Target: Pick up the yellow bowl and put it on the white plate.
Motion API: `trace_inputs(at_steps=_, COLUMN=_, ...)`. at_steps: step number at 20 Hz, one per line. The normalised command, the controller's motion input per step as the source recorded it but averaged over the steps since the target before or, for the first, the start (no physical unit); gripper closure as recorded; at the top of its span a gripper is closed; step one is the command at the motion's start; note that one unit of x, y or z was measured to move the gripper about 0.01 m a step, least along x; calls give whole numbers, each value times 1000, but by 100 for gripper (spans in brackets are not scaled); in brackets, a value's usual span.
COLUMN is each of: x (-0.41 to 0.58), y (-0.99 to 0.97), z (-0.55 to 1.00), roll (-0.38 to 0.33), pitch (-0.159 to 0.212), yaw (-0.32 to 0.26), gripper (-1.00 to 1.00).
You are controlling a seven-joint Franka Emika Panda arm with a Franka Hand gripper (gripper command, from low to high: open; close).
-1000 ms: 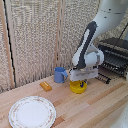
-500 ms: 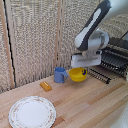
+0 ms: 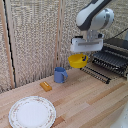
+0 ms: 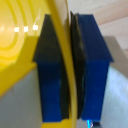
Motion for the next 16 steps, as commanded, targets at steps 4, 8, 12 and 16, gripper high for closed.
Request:
trace_inputs(at_steps=4, x=116, y=846, z=406, roll=11, pitch=0, yaw=23, gripper=100)
trace_inputs(at_steps=8, x=41, y=920, z=229, roll=13, pitch=-9, yaw=1, gripper=100)
trace_inputs(at_steps=12, x=6, y=939, z=81, roll=6, pitch=-41, yaw=0, gripper=100)
trace_inputs(at_steps=16, x=6, y=961, z=-3, roll=5, pitch=-43, yaw=2, gripper=100)
